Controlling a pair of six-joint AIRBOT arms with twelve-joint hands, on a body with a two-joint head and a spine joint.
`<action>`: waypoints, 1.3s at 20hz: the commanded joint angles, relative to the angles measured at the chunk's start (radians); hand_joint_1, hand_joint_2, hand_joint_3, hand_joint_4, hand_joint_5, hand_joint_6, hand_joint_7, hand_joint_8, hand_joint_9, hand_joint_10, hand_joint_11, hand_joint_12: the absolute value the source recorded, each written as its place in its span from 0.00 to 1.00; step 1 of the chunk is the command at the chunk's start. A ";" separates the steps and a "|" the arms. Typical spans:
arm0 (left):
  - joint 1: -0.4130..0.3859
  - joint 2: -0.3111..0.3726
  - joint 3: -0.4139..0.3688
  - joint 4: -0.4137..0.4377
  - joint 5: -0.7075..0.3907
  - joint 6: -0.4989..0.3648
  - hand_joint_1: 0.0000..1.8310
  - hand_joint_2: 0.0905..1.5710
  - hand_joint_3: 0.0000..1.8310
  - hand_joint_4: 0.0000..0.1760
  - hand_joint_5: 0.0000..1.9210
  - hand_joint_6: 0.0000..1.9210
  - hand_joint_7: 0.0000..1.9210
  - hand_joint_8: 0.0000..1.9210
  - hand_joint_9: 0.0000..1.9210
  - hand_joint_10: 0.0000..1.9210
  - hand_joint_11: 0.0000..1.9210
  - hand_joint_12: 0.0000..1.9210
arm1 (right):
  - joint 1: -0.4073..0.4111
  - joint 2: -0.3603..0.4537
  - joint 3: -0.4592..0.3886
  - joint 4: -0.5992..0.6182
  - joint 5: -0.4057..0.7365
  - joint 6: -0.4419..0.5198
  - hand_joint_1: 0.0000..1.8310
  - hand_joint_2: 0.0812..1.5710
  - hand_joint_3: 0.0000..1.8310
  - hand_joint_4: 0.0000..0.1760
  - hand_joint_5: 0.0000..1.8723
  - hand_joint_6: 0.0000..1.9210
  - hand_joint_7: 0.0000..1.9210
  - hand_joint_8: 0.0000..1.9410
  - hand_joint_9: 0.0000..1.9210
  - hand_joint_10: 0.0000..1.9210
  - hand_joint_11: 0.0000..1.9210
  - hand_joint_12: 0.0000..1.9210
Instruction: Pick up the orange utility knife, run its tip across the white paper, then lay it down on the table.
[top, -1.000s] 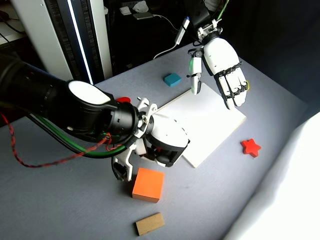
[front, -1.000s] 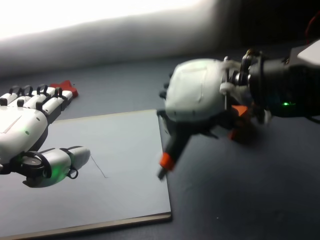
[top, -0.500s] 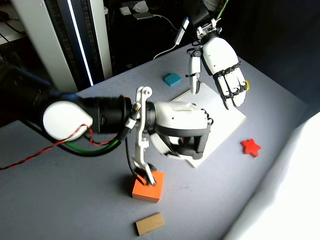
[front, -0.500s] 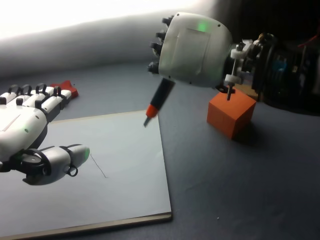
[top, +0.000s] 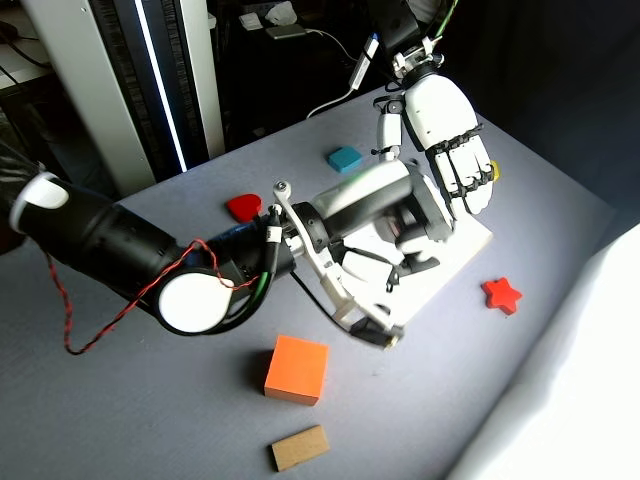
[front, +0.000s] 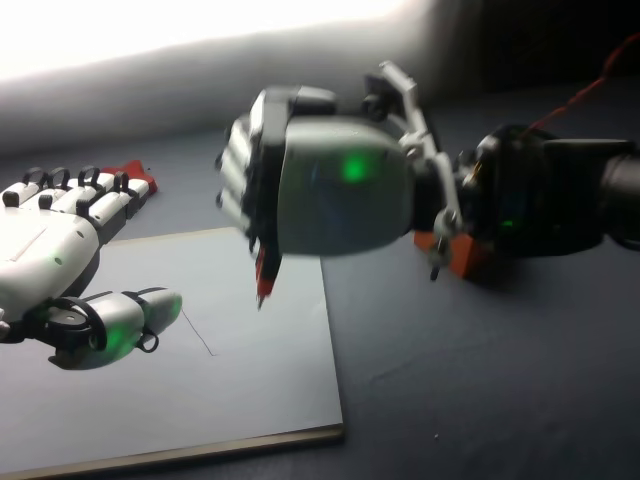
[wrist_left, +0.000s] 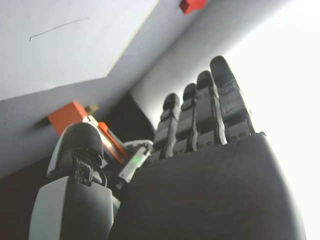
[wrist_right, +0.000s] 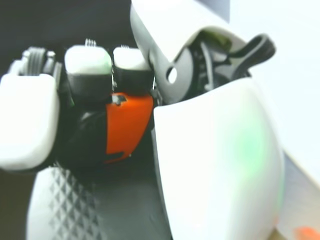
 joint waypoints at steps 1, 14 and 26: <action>-0.008 0.004 0.009 0.052 -0.084 0.009 0.08 0.82 0.00 0.21 0.00 0.00 0.00 0.00 0.03 0.00 0.00 0.26 | 0.009 -0.015 0.026 0.048 0.145 -0.037 0.82 0.63 0.39 1.00 0.88 1.00 0.93 1.00 0.97 1.00 1.00 1.00; -0.030 -0.015 0.014 0.052 -0.058 0.027 0.09 0.82 0.00 0.21 0.00 0.00 0.01 0.00 0.04 0.00 0.00 0.26 | 0.039 -0.221 0.326 -0.243 0.100 -0.063 0.83 0.65 0.35 1.00 0.88 1.00 0.93 1.00 0.97 1.00 1.00 1.00; -0.041 -0.023 0.018 0.052 -0.052 0.028 0.08 0.82 0.00 0.18 0.00 0.00 0.00 0.00 0.03 0.00 0.00 0.29 | 0.037 -0.219 0.335 -0.257 0.087 -0.113 0.82 0.65 0.36 1.00 0.88 1.00 0.93 1.00 0.97 1.00 1.00 1.00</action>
